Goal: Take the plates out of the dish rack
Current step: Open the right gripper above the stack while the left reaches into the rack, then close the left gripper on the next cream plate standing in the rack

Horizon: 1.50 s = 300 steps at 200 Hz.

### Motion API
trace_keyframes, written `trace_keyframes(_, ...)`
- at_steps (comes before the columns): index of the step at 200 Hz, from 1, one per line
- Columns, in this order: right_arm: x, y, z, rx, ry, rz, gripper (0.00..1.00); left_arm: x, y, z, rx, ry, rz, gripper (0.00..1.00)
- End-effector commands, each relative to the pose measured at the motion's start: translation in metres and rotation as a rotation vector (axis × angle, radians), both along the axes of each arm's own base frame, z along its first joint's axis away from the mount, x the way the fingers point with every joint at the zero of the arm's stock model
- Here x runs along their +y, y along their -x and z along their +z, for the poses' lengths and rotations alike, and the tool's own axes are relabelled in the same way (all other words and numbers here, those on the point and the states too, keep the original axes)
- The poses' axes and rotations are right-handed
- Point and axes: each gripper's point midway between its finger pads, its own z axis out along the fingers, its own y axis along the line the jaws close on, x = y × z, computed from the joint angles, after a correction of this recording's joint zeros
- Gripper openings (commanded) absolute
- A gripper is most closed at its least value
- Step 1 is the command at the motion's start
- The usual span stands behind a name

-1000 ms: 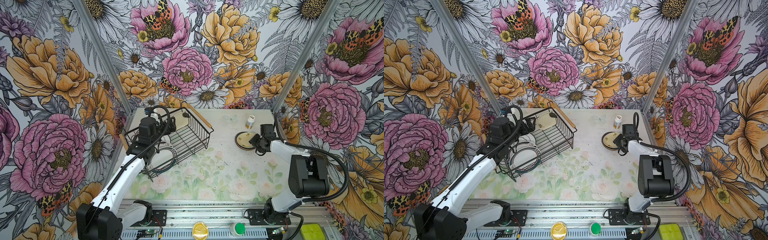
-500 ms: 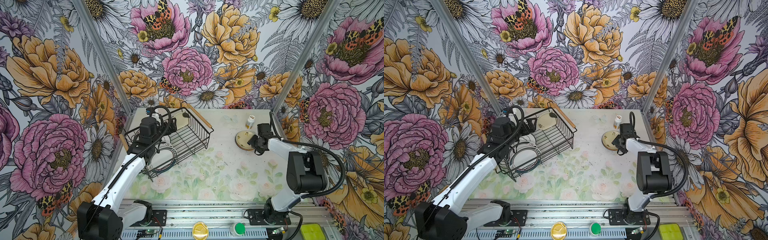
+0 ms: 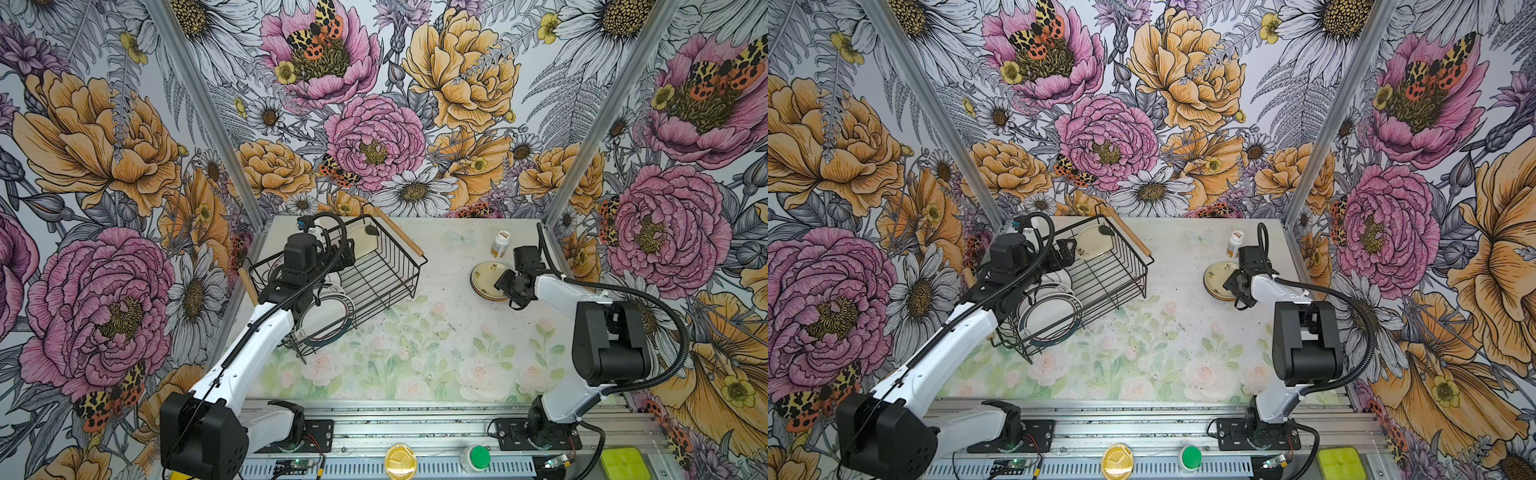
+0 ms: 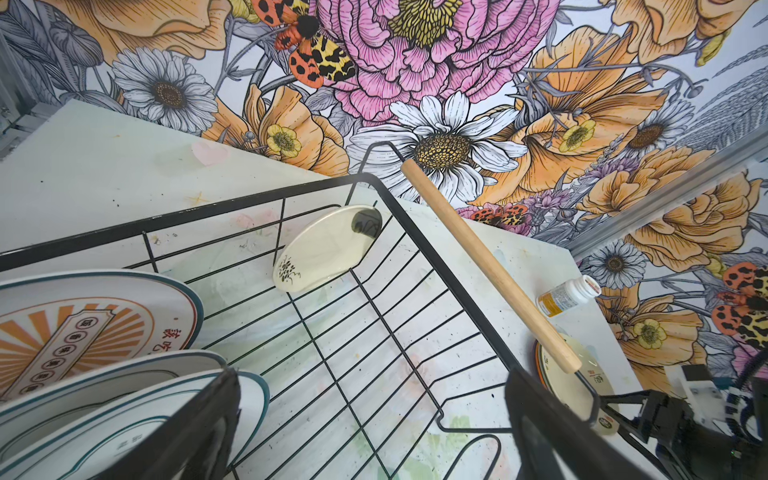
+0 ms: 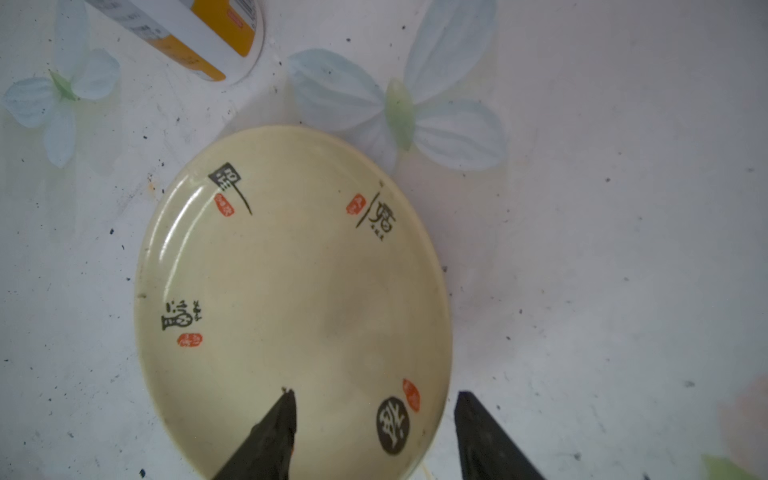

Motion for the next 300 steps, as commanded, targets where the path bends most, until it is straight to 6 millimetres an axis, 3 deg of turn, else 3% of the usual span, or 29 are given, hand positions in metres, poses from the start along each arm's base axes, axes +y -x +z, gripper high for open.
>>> trace_keyframes(1, 0.0, -0.008, 0.008, -0.013, 0.02, 0.016, 0.64, 0.006, -0.01, 0.003, -0.005, -0.047, -0.003, 0.99)
trace_keyframes(20, 0.0, -0.006, 0.013, -0.019, 0.029, 0.023, 0.73, 0.012, -0.019, -0.007, 0.04, -0.073, 0.004, 0.99)
trace_keyframes(61, 0.001, -0.006, 0.023, -0.04, 0.027, 0.04, 0.77, 0.014, -0.043, -0.029, 0.124, -0.175, -0.063, 0.99)
trace_keyframes(70, 0.002, -0.007, 0.024, -0.043, 0.025, 0.044, 0.9, 0.013, -0.048, -0.036, 0.146, -0.202, -0.083, 0.99)
trace_keyframes(85, 0.002, -0.007, 0.027, -0.05, 0.021, 0.048, 0.93, 0.007, -0.056, -0.045, 0.175, -0.244, -0.144, 0.99)
trace_keyframes(92, 0.002, -0.006, 0.029, -0.054, 0.022, 0.051, 0.99, 0.004, -0.06, -0.048, 0.189, -0.261, -0.167, 0.99)
trace_keyframes(153, 0.003, -0.003, 0.05, -0.106, -0.02, 0.094, 0.99, -0.009, -0.089, -0.066, 0.285, -0.41, -0.363, 0.99)
trace_keyframes(161, 0.003, -0.004, 0.054, -0.116, -0.027, 0.103, 0.99, -0.012, -0.091, -0.061, 0.284, -0.426, -0.392, 0.99)
trace_keyframes(164, 0.003, -0.004, 0.055, -0.121, -0.03, 0.106, 0.99, -0.013, -0.094, -0.078, 0.324, -0.432, -0.414, 0.99)
trace_keyframes(186, 0.004, -0.003, 0.064, -0.144, -0.046, 0.122, 0.99, -0.017, -0.1, -0.09, 0.357, -0.499, -0.481, 0.99)
trace_keyframes(257, -0.005, 0.004, 0.068, -0.161, -0.053, 0.115, 0.99, -0.009, -0.124, -0.11, 0.35, -0.657, -0.537, 0.92)
trace_keyframes(300, -0.005, 0.005, 0.069, -0.162, -0.057, 0.112, 0.99, 0.006, -0.141, -0.121, 0.364, -0.667, -0.512, 0.9)
